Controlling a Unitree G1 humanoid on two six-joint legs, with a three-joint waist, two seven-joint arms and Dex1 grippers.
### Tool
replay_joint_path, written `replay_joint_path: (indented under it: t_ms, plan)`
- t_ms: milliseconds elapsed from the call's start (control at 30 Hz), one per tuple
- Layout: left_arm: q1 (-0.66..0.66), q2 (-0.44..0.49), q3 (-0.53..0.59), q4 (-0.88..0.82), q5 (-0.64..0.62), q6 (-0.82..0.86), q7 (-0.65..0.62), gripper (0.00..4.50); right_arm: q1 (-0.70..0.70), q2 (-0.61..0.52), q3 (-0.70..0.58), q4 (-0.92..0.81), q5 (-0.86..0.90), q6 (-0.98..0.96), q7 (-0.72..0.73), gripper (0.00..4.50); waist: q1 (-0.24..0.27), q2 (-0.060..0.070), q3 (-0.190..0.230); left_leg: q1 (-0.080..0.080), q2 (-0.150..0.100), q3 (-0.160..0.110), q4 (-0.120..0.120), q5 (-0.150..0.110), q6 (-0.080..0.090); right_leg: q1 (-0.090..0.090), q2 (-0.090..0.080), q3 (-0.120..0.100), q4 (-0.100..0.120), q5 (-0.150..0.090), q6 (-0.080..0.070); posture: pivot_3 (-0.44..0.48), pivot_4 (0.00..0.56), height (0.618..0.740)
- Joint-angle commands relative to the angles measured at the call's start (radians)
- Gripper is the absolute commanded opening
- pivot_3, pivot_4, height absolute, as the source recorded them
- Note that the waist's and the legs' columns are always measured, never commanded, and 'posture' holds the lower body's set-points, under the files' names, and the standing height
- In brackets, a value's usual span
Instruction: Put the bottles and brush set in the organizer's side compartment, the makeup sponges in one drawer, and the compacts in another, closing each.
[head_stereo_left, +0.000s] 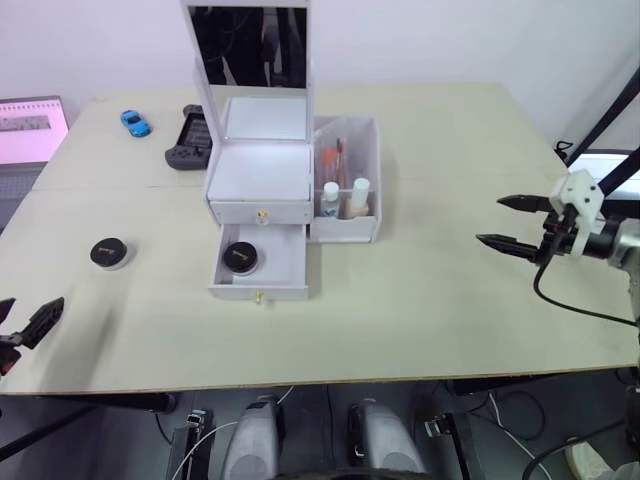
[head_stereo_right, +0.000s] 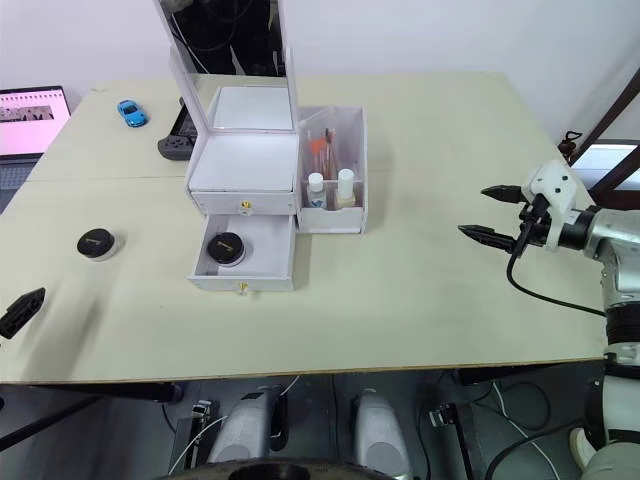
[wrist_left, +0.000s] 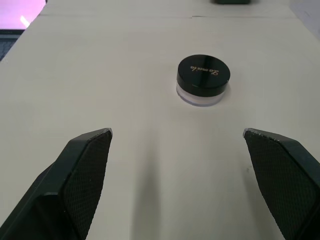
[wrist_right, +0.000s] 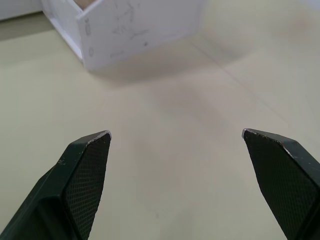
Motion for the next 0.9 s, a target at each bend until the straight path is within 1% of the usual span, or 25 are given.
replay_joint_path:
  t_ms: [33,167,300,333,433,500,600,700,767,900]
  plan:
    - [-0.02,0.017,-0.007,-0.023,-0.001,-0.025,0.009,4.42,-0.013,0.003,-0.034,-0.032,0.014,0.003,0.001,4.5,0.0,0.0,0.0,0.0,0.0,0.0,0.0,0.0,0.0,0.0,0.0,0.0,0.0,0.0,0.001,0.0,0.15,0.74]
    - [-0.042,0.03,-0.012,-0.024,-0.016,-0.011,0.009,4.42,-0.011,0.014,-0.038,-0.119,0.045,0.067,0.008,4.5,0.0,0.0,0.0,0.0,0.0,0.0,0.0,0.0,0.0,0.0,0.0,0.0,0.0,0.001,0.002,0.0,0.15,0.74]
    - [-0.055,0.046,-0.045,-0.064,-0.034,0.048,0.019,4.42,-0.008,0.007,-0.008,-0.412,0.183,0.328,0.058,4.5,-0.001,0.0,0.0,0.001,0.0,0.0,-0.001,0.0,0.0,0.0,0.0,0.0,0.001,0.002,0.003,0.0,0.15,0.74]
    - [-0.074,0.056,-0.068,-0.071,-0.028,0.089,0.048,4.42,-0.018,-0.001,0.012,-0.498,0.199,0.377,0.061,4.5,0.0,0.0,0.0,0.001,0.001,0.0,-0.001,0.0,0.0,-0.001,0.0,0.0,0.001,0.002,0.003,0.0,0.15,0.74]
    - [-0.11,0.084,-0.129,-0.082,0.005,0.167,0.104,4.42,-0.036,-0.027,0.044,-0.658,0.213,0.459,0.064,4.5,0.003,0.0,0.0,0.002,0.001,-0.001,-0.001,0.0,0.0,0.0,0.0,0.0,0.002,0.001,0.003,0.0,0.15,0.74]
    - [-0.159,0.104,-0.168,-0.089,0.006,0.218,0.132,4.42,-0.082,-0.035,0.066,-0.726,0.231,0.513,0.07,4.5,0.005,0.0,0.0,0.001,0.0,-0.001,-0.001,0.0,0.0,0.0,0.0,0.0,0.001,0.001,0.002,0.0,0.15,0.74]
    - [-0.229,0.128,-0.213,-0.072,0.024,0.266,0.169,4.42,-0.141,-0.033,0.086,-0.765,0.256,0.585,0.066,4.5,0.004,0.0,0.0,0.001,0.0,-0.001,-0.001,0.0,0.0,0.0,-0.001,0.0,0.0,0.0,0.0,0.0,0.15,0.74]
    - [-0.293,0.146,-0.248,-0.03,0.052,0.296,0.207,4.42,-0.177,-0.021,0.104,-0.781,0.244,0.606,0.047,4.5,0.002,-0.001,-0.001,0.001,0.0,-0.001,-0.001,0.0,0.0,0.0,-0.001,0.0,0.0,0.0,0.0,0.0,0.15,0.74]
    - [-0.355,0.158,-0.297,0.006,0.068,0.312,0.207,4.42,-0.203,-0.016,0.108,-0.774,0.237,0.622,0.029,4.5,0.002,-0.001,-0.001,0.0,0.0,0.0,-0.002,0.0,0.0,-0.001,-0.001,0.0,0.001,0.001,0.001,0.0,0.15,0.74]
    - [-0.478,0.156,-0.357,0.153,0.121,0.306,0.243,4.42,-0.192,-0.051,0.096,-0.738,0.199,0.577,0.048,4.5,0.004,-0.001,-0.001,0.0,0.0,0.0,-0.001,0.0,0.0,-0.001,0.0,0.0,0.001,0.002,0.003,0.0,0.15,0.74]
